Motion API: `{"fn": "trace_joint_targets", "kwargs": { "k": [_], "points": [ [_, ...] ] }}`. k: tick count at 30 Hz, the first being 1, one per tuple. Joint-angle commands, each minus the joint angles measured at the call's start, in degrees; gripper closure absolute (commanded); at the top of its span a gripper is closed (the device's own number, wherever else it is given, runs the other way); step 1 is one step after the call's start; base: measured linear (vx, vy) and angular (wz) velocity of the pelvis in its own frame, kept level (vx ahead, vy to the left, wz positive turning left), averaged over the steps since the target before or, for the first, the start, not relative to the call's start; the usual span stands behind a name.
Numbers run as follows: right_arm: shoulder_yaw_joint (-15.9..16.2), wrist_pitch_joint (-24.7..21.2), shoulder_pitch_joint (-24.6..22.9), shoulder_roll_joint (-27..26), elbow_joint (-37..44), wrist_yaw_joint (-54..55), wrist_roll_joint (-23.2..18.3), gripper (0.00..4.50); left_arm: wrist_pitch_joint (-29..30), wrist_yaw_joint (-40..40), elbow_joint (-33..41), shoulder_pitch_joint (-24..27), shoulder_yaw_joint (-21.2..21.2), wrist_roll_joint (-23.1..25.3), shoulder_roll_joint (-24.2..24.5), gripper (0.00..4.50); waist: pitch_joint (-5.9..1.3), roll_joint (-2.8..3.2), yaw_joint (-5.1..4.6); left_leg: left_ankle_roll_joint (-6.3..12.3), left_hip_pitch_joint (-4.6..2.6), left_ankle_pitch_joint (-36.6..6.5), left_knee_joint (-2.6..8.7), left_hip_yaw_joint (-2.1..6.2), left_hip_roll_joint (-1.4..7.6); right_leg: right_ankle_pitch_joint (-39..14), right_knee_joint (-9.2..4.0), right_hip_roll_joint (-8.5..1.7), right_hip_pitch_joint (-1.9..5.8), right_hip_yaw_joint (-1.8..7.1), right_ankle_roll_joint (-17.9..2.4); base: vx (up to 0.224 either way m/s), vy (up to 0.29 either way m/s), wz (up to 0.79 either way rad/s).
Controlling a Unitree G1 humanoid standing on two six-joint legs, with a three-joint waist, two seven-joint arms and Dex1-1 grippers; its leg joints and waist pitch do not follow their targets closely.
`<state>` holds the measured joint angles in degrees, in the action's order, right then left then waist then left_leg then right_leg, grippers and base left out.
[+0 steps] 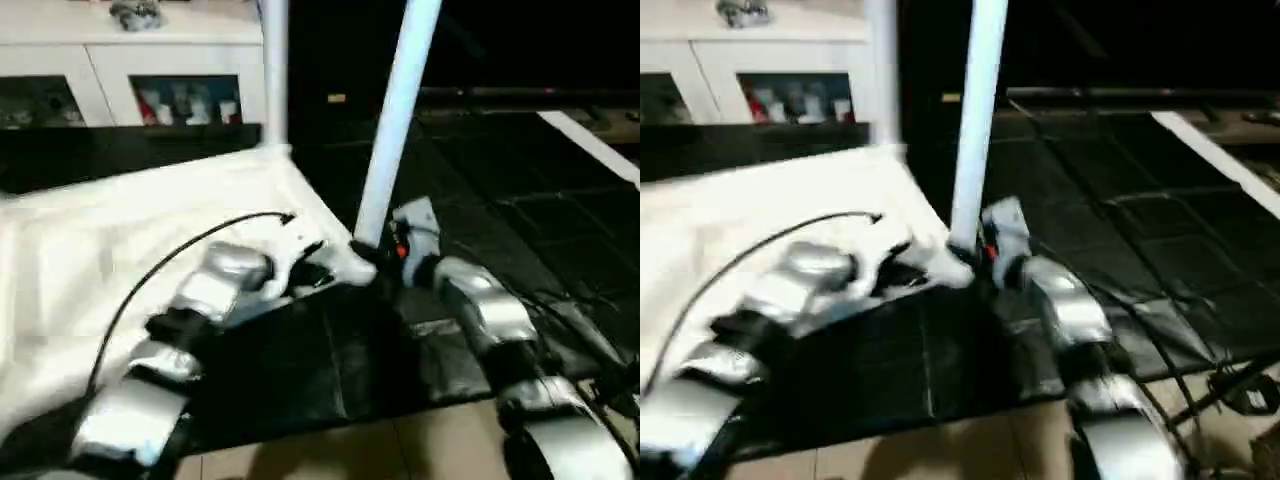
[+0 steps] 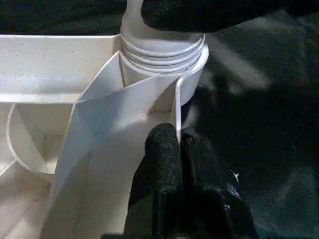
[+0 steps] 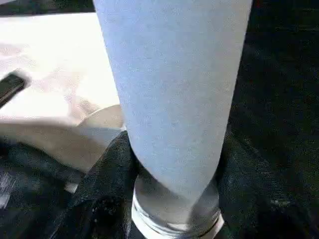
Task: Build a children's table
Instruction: Rotate leg to tighten
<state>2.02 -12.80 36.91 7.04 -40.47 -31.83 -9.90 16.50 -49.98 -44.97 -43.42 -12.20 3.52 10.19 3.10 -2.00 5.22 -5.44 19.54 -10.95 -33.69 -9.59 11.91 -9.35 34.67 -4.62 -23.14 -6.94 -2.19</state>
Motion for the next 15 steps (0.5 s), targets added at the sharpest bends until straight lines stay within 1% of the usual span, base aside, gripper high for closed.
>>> {"fn": "trace_joint_targets", "kwargs": {
  "k": [1,2,3,4,5,7,8,11,12,13,14,15],
  "points": [
    [3.0,-1.5,0.9,-5.2,-2.0,-1.2,-0.9,2.53,-0.5,2.1,0.6,-3.2,0.5,-2.9,-4.2,4.5,-4.21,0.41,0.58,1.89,0.51,-8.3,3.51,0.24,0.99,-17.4,-4.7,-4.2,3.61,3.28,-7.9,0.0,0.0,0.0],
    [2.8,-0.7,1.6,-6.0,-2.6,-1.2,-0.2,2.53,-1.1,3.1,0.2,-3.6,0.5,-2.0,-4.8,4.5,-4.25,0.43,0.52,2.1,0.61,-7.6,3.49,0.17,0.96,-15.6,-4.46,-4.05,3.56,3.35,-8.3,0.0,0.0,0.0],
    [2.8,-0.2,2.0,-6.4,-3.1,-1.1,0.2,2.19,-1.4,3.7,0.0,-3.8,0.3,-1.3,-4.9,4.5,-4.28,0.49,0.63,2.08,0.54,-7.4,3.51,0.18,0.98,-15.1,-4.44,-4.11,3.63,3.34,-8.4,0.0,0.0,0.0],
    [2.7,0.1,2.2,-6.3,-3.2,-0.9,0.5,1.98,-2.2,3.5,-0.2,-3.8,-0.3,-0.3,-4.3,4.5,-4.25,0.5,0.69,2.18,0.56,-7.2,3.56,0.2,1.1,-14.2,-4.35,-4.17,3.63,3.4,-8.8,0.0,0.0,0.0],
    [2.7,0.1,2.2,-6.3,-3.2,-0.9,0.5,1.98,-2.2,3.5,-0.2,-3.8,-0.3,-0.3,-4.3,4.5,-4.16,0.56,0.67,2.17,0.5,-7.5,3.62,0.21,1.17,-14.2,-4.36,-4.16,3.65,3.39,-8.9,0.0,0.0,0.0],
    [2.2,0.7,1.9,-5.6,-3.2,-1.3,0.4,1.66,-3.6,2.2,-0.4,-3.4,-1.2,1.1,-2.5,4.5,-4.1,0.69,0.64,2.13,0.4,-8.9,3.72,0.24,1.23,-15.4,-4.54,-4.28,3.7,3.38,-8.8,0.0,0.0,0.0],
    [2.1,1.1,1.8,-5.4,-3.3,-1.5,0.5,1.66,-4.0,1.9,-0.5,-3.4,-1.3,1.3,-2.1,4.5,-4.04,0.63,0.58,2.03,0.41,-9.4,3.76,0.23,1.22,-16.2,-4.64,-4.3,3.67,3.41,-8.6,0.0,0.0,0.0],
    [2.1,1.5,0.9,-4.2,-2.2,-3.2,0.2,1.41,-4.2,0.2,-0.2,-3.0,-1.5,1.0,-1.0,4.5,-4.05,0.53,0.58,2.0,0.47,-9.5,3.77,0.22,1.19,-16.8,-4.67,-4.34,3.77,3.44,-8.3,0.0,0.0,0.0],
    [1.7,1.6,-0.3,-2.9,-0.6,-5.9,-0.5,1.34,-6.2,-2.2,-0.2,-2.5,-2.5,1.6,0.4,4.5,-4.06,0.56,0.65,2.13,0.41,-9.5,3.75,0.22,1.19,-16.6,-4.71,-4.36,3.75,3.46,-8.3,0.0,0.0,0.0],
    [1.5,1.6,-1.1,-2.0,0.5,-7.9,-1.0,1.22,-7.8,-3.9,-0.2,-2.1,-3.2,2.1,1.4,4.5,-4.12,0.52,0.84,2.71,0.5,-9.2,3.78,0.26,1.23,-15.9,-4.64,-4.35,3.9,3.54,-8.0,0.0,0.0,0.0],
    [1.4,1.9,-2.0,-0.9,1.7,-10.1,-1.5,1.09,-9.8,-5.9,-0.1,-1.7,-3.8,2.3,2.4,4.5,-4.12,0.58,0.78,2.73,0.55,-8.9,3.79,0.26,1.34,-15.2,-4.5,-4.39,3.84,3.57,-8.2,0.0,0.0,0.0],
    [1.3,2.1,-2.3,-0.5,2.2,-10.9,-1.7,0.96,-10.5,-6.6,-0.1,-1.6,-4.0,2.3,2.7,4.5,-4.15,0.61,0.94,3.09,0.39,-8.8,3.78,0.23,1.41,-14.3,-4.54,-4.33,3.78,3.56,-8.5,0.0,0.0,0.0]
  ]
}}
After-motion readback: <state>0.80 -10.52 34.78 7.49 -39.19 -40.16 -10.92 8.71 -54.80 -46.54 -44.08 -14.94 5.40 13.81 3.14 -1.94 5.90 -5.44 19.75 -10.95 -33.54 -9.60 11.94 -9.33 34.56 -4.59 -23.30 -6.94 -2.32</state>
